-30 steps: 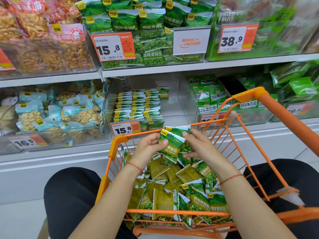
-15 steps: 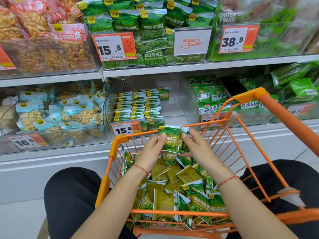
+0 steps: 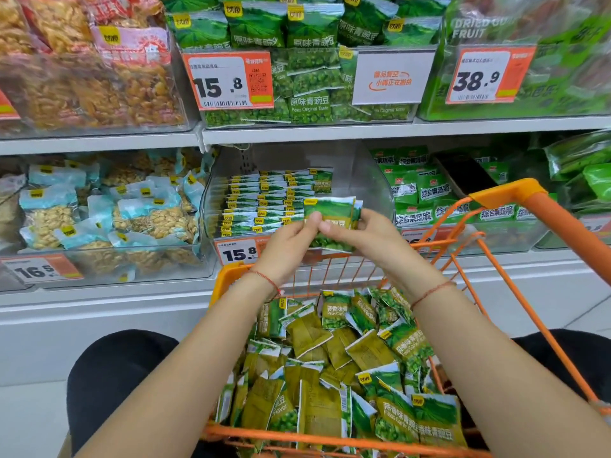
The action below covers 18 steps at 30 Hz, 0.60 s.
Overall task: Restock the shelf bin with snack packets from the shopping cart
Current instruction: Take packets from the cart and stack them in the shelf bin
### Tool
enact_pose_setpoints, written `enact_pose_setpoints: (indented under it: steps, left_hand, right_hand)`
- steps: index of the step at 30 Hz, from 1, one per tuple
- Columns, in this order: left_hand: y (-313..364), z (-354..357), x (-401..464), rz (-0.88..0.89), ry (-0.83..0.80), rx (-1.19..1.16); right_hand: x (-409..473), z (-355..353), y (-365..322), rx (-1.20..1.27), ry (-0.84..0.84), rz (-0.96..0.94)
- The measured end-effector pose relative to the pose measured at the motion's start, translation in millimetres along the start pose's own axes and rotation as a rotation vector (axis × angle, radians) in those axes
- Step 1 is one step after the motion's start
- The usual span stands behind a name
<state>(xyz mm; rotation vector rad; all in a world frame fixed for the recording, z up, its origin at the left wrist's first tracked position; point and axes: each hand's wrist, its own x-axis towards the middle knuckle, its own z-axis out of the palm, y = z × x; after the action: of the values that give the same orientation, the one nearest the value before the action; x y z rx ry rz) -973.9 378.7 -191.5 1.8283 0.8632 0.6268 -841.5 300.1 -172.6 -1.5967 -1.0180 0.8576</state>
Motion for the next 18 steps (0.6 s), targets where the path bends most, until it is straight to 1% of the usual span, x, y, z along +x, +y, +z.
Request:
enact_pose_setpoints:
  steps: [3, 5, 6, 8, 9, 11, 13, 18]
  left_hand:
    - [-0.6, -10.7, 26.3, -0.09, -0.018, -0.115]
    - [-3.5, -18.2, 43.9, -0.134, 0.011, -0.055]
    - [-8.0, -23.1, 52.9, -0.115, 0.034, 0.031]
    - [-19.2, -36.9, 66.8, -0.036, 0.059, 0.311]
    - [-28.6, -44.7, 73.4, -0.014, 0.049, 0.478]
    - [-50.9, -59.7, 85.5, -0.06, -0.024, 0.733]
    - [-65.5, -68.1, 91.9, -0.104, -0.049, 0.836]
    - [-75.4, -66.1, 92.4, -0.06, 0.013, 0.878]
  right_hand:
    - [35.0, -4.6, -10.3, -0.049, -0.06, 0.049]
    - [57.8, -6.0, -13.1, -0.054, -0.071, 0.076]
    - [69.0, -6.3, -11.9, -0.053, -0.056, 0.08]
    - [88.9, -7.2, -8.8, -0.073, 0.025, 0.104]
    - [99.2, -8.4, -4.6, -0.079, 0.068, 0.126]
    - [118.8, -11.0, 3.6, -0.071, 0.142, 0.171]
    - [137.5, -12.3, 11.7, -0.048, 0.196, 0.215]
    - [178.2, -10.0, 26.8, -0.009, 0.322, 0.276]
